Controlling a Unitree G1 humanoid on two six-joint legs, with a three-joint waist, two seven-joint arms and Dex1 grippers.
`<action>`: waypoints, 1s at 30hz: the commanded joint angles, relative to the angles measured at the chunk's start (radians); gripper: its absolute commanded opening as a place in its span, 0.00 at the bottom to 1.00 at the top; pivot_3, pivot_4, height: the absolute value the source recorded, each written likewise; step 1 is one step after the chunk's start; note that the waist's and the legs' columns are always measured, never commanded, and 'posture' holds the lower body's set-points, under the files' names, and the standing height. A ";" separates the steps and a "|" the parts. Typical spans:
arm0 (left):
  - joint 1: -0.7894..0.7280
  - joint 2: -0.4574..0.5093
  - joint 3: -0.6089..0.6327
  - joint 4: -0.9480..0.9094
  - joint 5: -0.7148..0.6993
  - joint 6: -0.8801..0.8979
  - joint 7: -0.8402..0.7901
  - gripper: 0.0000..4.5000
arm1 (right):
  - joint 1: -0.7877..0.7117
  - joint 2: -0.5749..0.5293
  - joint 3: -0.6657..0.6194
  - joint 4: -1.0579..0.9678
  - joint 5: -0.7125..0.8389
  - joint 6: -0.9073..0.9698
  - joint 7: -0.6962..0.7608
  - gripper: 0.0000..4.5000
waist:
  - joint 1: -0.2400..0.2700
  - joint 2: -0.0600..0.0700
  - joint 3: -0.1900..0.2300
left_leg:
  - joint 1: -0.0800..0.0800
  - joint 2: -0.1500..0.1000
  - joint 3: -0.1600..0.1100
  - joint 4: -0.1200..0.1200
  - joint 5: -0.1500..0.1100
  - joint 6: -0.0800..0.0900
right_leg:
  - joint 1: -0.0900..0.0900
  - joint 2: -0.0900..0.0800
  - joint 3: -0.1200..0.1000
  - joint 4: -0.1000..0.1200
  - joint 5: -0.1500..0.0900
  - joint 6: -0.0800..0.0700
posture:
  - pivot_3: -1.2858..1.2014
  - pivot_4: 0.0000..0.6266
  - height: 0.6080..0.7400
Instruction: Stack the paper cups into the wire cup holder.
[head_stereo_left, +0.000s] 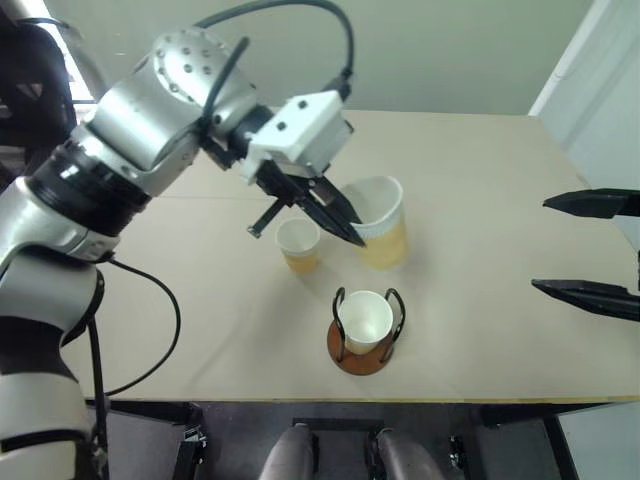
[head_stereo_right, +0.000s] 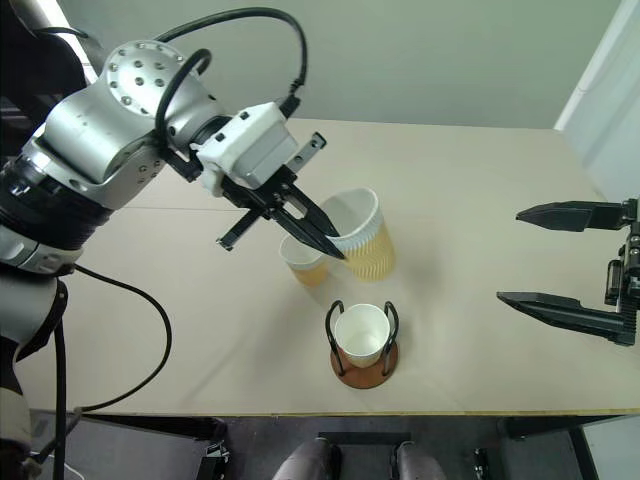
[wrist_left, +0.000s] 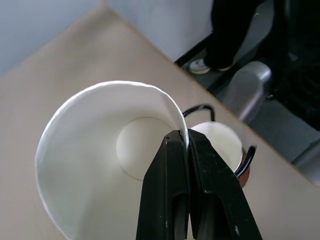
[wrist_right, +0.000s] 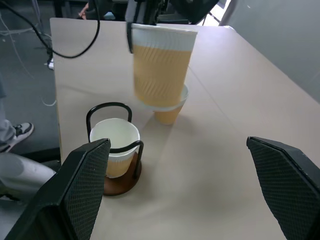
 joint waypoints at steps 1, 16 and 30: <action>-0.048 0.001 -0.064 -0.027 -0.075 -0.031 -0.032 0.01 | 0.010 -0.003 -0.096 -0.038 0.010 0.035 -0.007 1.00 | 0.002 0.001 0.000 | 0.001 0.000 0.000 0.000 0.000 0.000 | 0.001 0.000 0.000 0.000 0.000 0.000 | 0.52 0.24 1.00; -0.065 0.008 -0.291 -0.092 -0.090 -0.103 -0.032 0.01 | 0.070 0.015 -0.218 -0.112 0.039 0.131 -0.027 1.00 | 0.002 0.002 0.001 | 0.002 -0.001 0.001 0.009 0.000 0.002 | 0.005 -0.001 0.000 0.002 0.000 0.001 | 0.52 0.24 1.00; -0.052 -0.048 -0.351 0.024 0.002 -0.208 -0.032 0.01 | 0.088 0.017 -0.239 -0.134 0.052 0.148 -0.048 1.00 | 0.003 0.003 0.001 | 0.001 -0.001 0.001 0.013 -0.001 0.004 | 0.006 -0.001 0.000 0.002 0.000 0.003 | 0.52 0.24 1.00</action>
